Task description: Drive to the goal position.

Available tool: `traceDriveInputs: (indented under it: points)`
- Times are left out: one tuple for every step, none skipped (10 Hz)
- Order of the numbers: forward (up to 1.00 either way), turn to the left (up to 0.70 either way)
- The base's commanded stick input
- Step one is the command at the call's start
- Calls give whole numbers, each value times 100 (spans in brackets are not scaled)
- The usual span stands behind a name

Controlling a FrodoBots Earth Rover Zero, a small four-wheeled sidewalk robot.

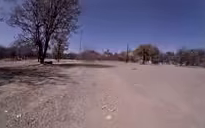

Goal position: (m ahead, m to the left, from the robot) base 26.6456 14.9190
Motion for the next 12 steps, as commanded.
traceDriveInputs:
  points:
    - [100, 0]
    - [100, 0]
    - [100, 0]
    - [100, 0]
    - [100, 0]
    - [100, 0]
    - [100, 0]
    - [100, 0]
    - [100, 0]
    - [100, 0]
    - [100, 0]
    - [100, 0]
